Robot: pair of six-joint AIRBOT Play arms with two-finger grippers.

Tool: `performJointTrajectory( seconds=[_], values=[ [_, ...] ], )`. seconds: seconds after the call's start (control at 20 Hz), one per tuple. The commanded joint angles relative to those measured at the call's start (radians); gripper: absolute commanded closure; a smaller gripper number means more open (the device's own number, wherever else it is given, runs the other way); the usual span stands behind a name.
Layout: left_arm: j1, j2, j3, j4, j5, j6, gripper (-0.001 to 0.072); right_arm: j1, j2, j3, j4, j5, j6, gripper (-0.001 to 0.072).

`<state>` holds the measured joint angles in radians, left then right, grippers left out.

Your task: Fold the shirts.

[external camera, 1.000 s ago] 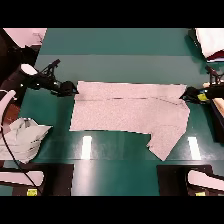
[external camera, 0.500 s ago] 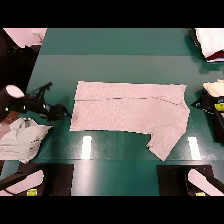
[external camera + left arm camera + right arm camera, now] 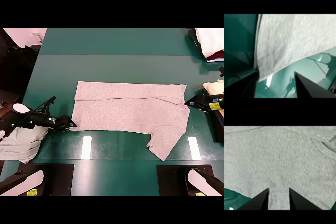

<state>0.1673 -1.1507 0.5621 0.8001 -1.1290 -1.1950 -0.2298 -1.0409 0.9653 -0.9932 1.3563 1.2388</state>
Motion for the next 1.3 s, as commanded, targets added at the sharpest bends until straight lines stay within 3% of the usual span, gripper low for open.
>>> performJointTrajectory(
  seconds=[0.0, 0.5, 0.55, 0.6, 0.65, 0.7, 0.8, 1.05, 1.2, 1.25],
  values=[
    [0.000, 0.002, -0.010, -0.069, 0.047, -0.002, 0.0168, 0.011, 0.002, 0.000, 0.006, 0.010, 0.001, 0.0427],
    [0.000, -0.008, -0.011, -0.066, 0.022, -0.002, 0.0169, 0.002, 0.002, -0.001, 0.004, 0.034, 0.001, 0.0427],
    [0.000, -0.008, -0.011, -0.063, 0.018, -0.001, 0.0209, 0.002, 0.002, -0.001, 0.004, 0.033, 0.001, 0.0428],
    [0.000, -0.008, -0.011, -0.051, 0.011, 0.001, 0.0437, 0.001, 0.002, -0.001, 0.004, 0.033, 0.001, 0.0427],
    [0.000, -0.008, -0.011, -0.046, 0.011, 0.020, 0.0548, 0.002, 0.002, -0.001, 0.004, 0.033, 0.001, 0.0427],
    [0.000, -0.008, -0.011, -0.046, 0.016, 0.024, 0.0555, 0.001, 0.002, -0.001, 0.003, 0.034, 0.001, 0.0427],
    [0.000, -0.008, -0.009, -0.048, 0.017, 0.023, 0.0684, 0.000, 0.002, -0.001, -0.008, 0.042, 0.001, 0.0427],
    [0.000, 0.035, 0.031, -0.040, 0.010, 0.018, 0.0685, -0.123, 0.013, -0.052, -0.187, 0.144, 0.057, 0.0425],
    [0.000, 0.063, 0.071, -0.040, 0.014, 0.018, 0.0685, -0.262, 0.024, -0.218, -0.211, 0.129, 0.081, 0.0244],
    [0.000, 0.065, 0.076, -0.041, 0.015, 0.022, 0.0685, -0.301, 0.023, -0.286, -0.208, 0.113, 0.080, 0.0244]
  ],
)
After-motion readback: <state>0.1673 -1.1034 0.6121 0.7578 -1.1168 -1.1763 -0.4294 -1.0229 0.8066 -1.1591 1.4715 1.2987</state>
